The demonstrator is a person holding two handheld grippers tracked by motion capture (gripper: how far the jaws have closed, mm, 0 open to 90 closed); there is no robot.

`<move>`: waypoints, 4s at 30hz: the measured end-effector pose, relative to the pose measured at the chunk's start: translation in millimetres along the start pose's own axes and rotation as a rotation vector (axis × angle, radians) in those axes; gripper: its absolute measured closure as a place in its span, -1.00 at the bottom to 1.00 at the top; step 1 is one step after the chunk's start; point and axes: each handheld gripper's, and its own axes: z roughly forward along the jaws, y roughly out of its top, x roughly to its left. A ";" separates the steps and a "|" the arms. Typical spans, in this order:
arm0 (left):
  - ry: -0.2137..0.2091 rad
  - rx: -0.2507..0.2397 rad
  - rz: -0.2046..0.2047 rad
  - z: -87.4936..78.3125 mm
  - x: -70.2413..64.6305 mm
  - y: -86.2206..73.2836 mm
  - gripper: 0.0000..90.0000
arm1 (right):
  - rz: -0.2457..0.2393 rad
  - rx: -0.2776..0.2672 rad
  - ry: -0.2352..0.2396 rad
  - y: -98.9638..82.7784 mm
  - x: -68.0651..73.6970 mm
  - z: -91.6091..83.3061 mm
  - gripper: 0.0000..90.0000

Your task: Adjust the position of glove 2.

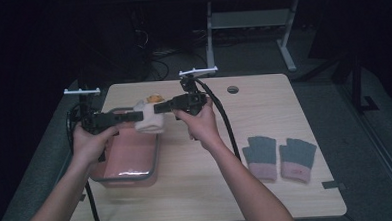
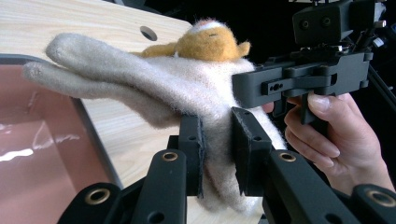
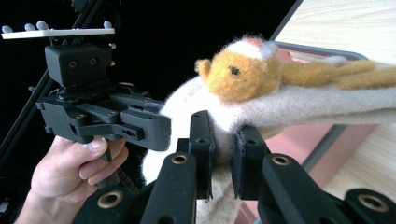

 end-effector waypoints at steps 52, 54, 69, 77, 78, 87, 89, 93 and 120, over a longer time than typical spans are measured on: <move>0.102 0.063 -0.117 -38.6 67.3 -36.2 0.68 | 0.048 0.163 0.038 -12.5 -21.4 101.4 0.78; 0.106 0.071 -0.127 -37.0 70.5 -38.2 0.68 | 0.055 0.170 0.030 -14.4 -23.8 105.0 0.78; 0.162 0.162 -0.139 -25.0 82.4 -54.7 0.68 | 0.086 0.237 -0.006 -34.8 -40.3 120.4 0.75; 0.176 0.183 -0.151 -18.9 86.6 -62.0 0.69 | 0.073 0.269 -0.054 -40.2 -43.9 121.8 0.67; 0.178 0.187 -0.148 -18.6 87.2 -62.4 0.69 | 0.069 0.270 -0.060 -40.3 -43.9 121.2 0.67; 0.237 0.228 -0.130 -14.9 87.6 -66.8 0.76 | 0.054 0.283 -0.114 -39.0 -42.6 114.3 0.67; 0.261 0.242 -0.127 -12.9 88.3 -68.2 0.76 | 0.041 0.292 -0.131 -40.1 -43.4 114.1 0.65; 0.302 0.269 -0.130 -11.1 91.8 -71.1 0.75 | 0.041 0.294 -0.140 -41.8 -42.6 112.2 0.64; 0.449 0.363 -0.028 5.8 82.9 -66.1 0.60 | -0.003 0.226 -0.128 -35.4 -35.5 76.1 0.63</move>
